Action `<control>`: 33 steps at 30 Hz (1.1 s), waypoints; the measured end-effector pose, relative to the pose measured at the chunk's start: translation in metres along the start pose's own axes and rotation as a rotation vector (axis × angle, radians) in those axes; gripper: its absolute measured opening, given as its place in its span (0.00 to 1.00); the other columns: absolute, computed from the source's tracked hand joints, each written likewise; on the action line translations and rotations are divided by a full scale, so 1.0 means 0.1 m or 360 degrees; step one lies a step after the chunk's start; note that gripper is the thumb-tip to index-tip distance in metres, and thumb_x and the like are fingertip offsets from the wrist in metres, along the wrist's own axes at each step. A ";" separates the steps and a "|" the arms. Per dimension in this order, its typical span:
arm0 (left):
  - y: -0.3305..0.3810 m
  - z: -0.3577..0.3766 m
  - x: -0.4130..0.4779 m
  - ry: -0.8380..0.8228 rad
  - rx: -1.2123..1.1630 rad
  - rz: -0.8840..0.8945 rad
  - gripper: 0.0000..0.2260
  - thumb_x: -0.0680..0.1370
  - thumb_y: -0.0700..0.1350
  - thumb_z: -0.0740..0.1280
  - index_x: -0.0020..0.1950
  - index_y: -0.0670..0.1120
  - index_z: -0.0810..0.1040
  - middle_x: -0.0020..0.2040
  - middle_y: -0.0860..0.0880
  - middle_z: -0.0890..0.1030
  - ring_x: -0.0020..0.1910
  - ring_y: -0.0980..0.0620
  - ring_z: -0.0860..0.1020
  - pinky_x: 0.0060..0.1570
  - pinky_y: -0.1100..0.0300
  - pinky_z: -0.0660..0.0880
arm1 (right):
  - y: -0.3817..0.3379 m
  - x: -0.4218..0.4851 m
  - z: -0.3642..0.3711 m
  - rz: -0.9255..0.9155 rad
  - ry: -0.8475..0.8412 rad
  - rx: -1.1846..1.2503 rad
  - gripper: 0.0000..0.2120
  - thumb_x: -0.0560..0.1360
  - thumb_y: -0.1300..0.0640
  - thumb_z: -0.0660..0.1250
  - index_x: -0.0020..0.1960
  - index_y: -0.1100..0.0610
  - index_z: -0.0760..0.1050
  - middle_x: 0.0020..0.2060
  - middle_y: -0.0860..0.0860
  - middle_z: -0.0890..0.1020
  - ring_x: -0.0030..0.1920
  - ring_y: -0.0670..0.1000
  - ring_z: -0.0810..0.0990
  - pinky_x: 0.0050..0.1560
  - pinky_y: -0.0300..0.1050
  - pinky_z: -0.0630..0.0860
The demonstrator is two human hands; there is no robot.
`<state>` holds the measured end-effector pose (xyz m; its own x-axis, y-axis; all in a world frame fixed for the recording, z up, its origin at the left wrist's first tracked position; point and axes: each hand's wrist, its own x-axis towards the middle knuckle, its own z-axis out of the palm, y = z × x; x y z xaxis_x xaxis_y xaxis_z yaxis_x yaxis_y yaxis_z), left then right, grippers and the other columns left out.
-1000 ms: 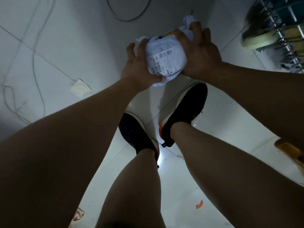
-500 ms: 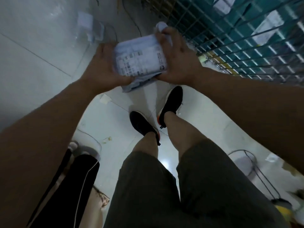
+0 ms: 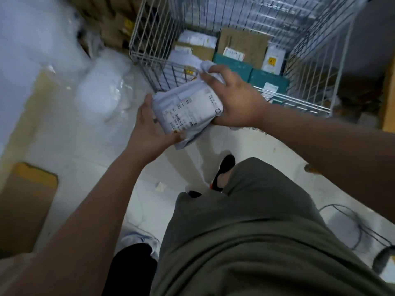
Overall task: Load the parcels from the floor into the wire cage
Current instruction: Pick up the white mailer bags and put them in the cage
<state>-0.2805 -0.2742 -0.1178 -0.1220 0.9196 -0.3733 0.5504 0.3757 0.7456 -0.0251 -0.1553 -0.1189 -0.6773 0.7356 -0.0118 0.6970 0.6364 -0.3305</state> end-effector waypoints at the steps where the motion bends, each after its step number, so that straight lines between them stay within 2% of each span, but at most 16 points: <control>1: 0.13 0.02 0.00 -0.0009 -0.0093 -0.0016 0.58 0.66 0.58 0.83 0.84 0.56 0.47 0.82 0.54 0.55 0.73 0.49 0.70 0.68 0.46 0.74 | 0.05 -0.06 -0.12 0.0043 0.0027 -0.0013 0.52 0.68 0.32 0.70 0.82 0.54 0.56 0.76 0.60 0.63 0.71 0.65 0.69 0.56 0.64 0.79; 2: 0.27 0.05 0.01 -0.0003 -0.0230 -0.0042 0.55 0.66 0.58 0.83 0.83 0.58 0.50 0.81 0.54 0.56 0.73 0.49 0.71 0.67 0.46 0.75 | 0.10 -0.11 -0.24 0.0086 0.0053 -0.0018 0.52 0.67 0.33 0.71 0.82 0.54 0.56 0.76 0.59 0.62 0.71 0.64 0.69 0.55 0.64 0.80; 3: 0.42 0.10 0.01 0.0007 -0.0407 -0.0088 0.47 0.69 0.56 0.81 0.80 0.60 0.55 0.79 0.54 0.61 0.71 0.50 0.73 0.65 0.48 0.76 | 0.14 -0.17 -0.34 0.0130 0.0079 -0.0016 0.52 0.66 0.34 0.71 0.82 0.54 0.55 0.76 0.59 0.62 0.71 0.64 0.68 0.54 0.63 0.80; 5: 0.72 0.20 0.05 -0.0039 -0.0839 -0.0270 0.25 0.77 0.53 0.75 0.68 0.63 0.65 0.71 0.54 0.73 0.61 0.52 0.80 0.55 0.51 0.81 | 0.23 -0.29 -0.49 0.0240 0.0133 0.0009 0.53 0.65 0.36 0.74 0.82 0.54 0.55 0.76 0.57 0.61 0.71 0.64 0.68 0.54 0.62 0.81; 6: 0.83 0.25 0.10 -0.0078 -0.0999 -0.0345 0.19 0.80 0.53 0.72 0.66 0.63 0.69 0.67 0.55 0.77 0.58 0.52 0.82 0.51 0.52 0.82 | 0.28 -0.34 -0.54 0.0310 0.0157 0.0029 0.54 0.65 0.36 0.75 0.82 0.54 0.55 0.76 0.57 0.61 0.72 0.64 0.68 0.54 0.61 0.81; 7: 0.91 0.31 0.17 -0.0105 -0.1072 -0.0373 0.17 0.80 0.54 0.70 0.67 0.62 0.71 0.65 0.56 0.80 0.58 0.50 0.83 0.50 0.52 0.83 | 0.33 -0.38 -0.57 0.0379 0.0180 0.0048 0.54 0.65 0.37 0.75 0.82 0.54 0.55 0.76 0.56 0.61 0.72 0.63 0.67 0.55 0.62 0.80; 10: 1.14 0.47 0.44 -0.0080 -0.1033 -0.0311 0.20 0.81 0.52 0.70 0.73 0.58 0.72 0.64 0.54 0.81 0.59 0.49 0.83 0.49 0.50 0.84 | 0.52 -0.46 -0.60 0.0519 0.0256 0.0135 0.54 0.65 0.35 0.75 0.82 0.54 0.56 0.76 0.56 0.61 0.72 0.63 0.67 0.57 0.63 0.80; 13: 1.35 0.60 0.79 -0.0095 -0.1039 -0.0264 0.17 0.81 0.45 0.70 0.71 0.50 0.76 0.60 0.50 0.85 0.55 0.49 0.85 0.45 0.54 0.83 | 0.81 -0.48 -0.61 0.0559 0.0306 0.0321 0.54 0.65 0.32 0.76 0.82 0.52 0.57 0.77 0.55 0.59 0.74 0.62 0.64 0.64 0.65 0.75; 16: 1.49 0.65 1.24 -0.0140 -0.1043 -0.0308 0.20 0.80 0.42 0.71 0.72 0.47 0.77 0.60 0.47 0.85 0.57 0.45 0.85 0.51 0.50 0.82 | 1.22 -0.43 -0.63 0.0607 0.0144 0.0639 0.56 0.63 0.28 0.77 0.82 0.45 0.55 0.80 0.51 0.52 0.78 0.59 0.55 0.75 0.63 0.64; 18: 1.54 0.65 1.58 -0.0141 -0.1018 -0.0362 0.23 0.79 0.42 0.73 0.74 0.48 0.75 0.61 0.46 0.85 0.59 0.43 0.84 0.56 0.44 0.81 | 1.51 -0.35 -0.64 0.0643 0.0047 0.0852 0.53 0.64 0.27 0.75 0.81 0.39 0.54 0.80 0.47 0.50 0.80 0.56 0.53 0.77 0.63 0.63; 21: 1.63 0.71 2.03 -0.0166 -0.0966 -0.0385 0.22 0.79 0.42 0.73 0.73 0.48 0.77 0.60 0.46 0.85 0.59 0.42 0.84 0.60 0.39 0.80 | 1.92 -0.14 -0.61 0.0794 0.0127 0.1094 0.46 0.69 0.27 0.70 0.80 0.35 0.54 0.78 0.44 0.53 0.79 0.53 0.57 0.71 0.63 0.72; 24: 1.65 0.84 2.44 -0.0225 -0.0952 -0.0377 0.17 0.80 0.43 0.72 0.69 0.47 0.80 0.60 0.44 0.85 0.59 0.41 0.84 0.60 0.37 0.79 | 2.31 0.15 -0.54 0.1269 0.0166 0.1621 0.47 0.67 0.29 0.74 0.79 0.31 0.52 0.79 0.44 0.56 0.76 0.55 0.67 0.67 0.62 0.76; 27: 1.63 1.00 2.85 -0.0209 -0.0979 -0.0410 0.18 0.79 0.45 0.73 0.70 0.49 0.79 0.61 0.45 0.85 0.60 0.42 0.83 0.60 0.39 0.80 | 2.61 0.42 -0.43 0.1526 0.0156 0.2187 0.45 0.70 0.43 0.79 0.79 0.35 0.56 0.73 0.51 0.71 0.63 0.54 0.82 0.50 0.57 0.84; 29: 1.58 1.11 3.10 -0.0136 -0.1027 -0.0448 0.21 0.77 0.48 0.76 0.70 0.50 0.79 0.62 0.46 0.84 0.60 0.43 0.83 0.59 0.43 0.80 | 2.77 0.58 -0.30 0.1596 0.0184 0.2332 0.42 0.73 0.51 0.78 0.79 0.38 0.59 0.66 0.53 0.78 0.54 0.49 0.86 0.44 0.51 0.85; 31: 1.49 1.22 3.36 -0.0058 -0.1090 -0.0535 0.25 0.74 0.50 0.77 0.70 0.49 0.79 0.62 0.46 0.84 0.60 0.43 0.83 0.58 0.43 0.80 | 2.92 0.72 -0.07 0.1696 0.0253 0.2363 0.43 0.71 0.48 0.80 0.79 0.39 0.60 0.66 0.53 0.79 0.56 0.52 0.85 0.47 0.54 0.85; 33: 1.37 1.32 3.59 -0.0032 -0.1146 -0.0576 0.24 0.75 0.49 0.77 0.70 0.47 0.79 0.63 0.45 0.84 0.61 0.43 0.83 0.60 0.43 0.79 | 3.01 0.88 0.14 0.1784 0.0317 0.2349 0.47 0.67 0.44 0.82 0.79 0.42 0.62 0.66 0.52 0.80 0.60 0.52 0.84 0.52 0.54 0.85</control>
<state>-0.1397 0.0926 -0.2226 -0.1725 0.7269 -0.6647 -0.1887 0.6379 0.7466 0.1218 0.0984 -0.2324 0.0050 0.6989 -0.7152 -0.0731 -0.7130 -0.6973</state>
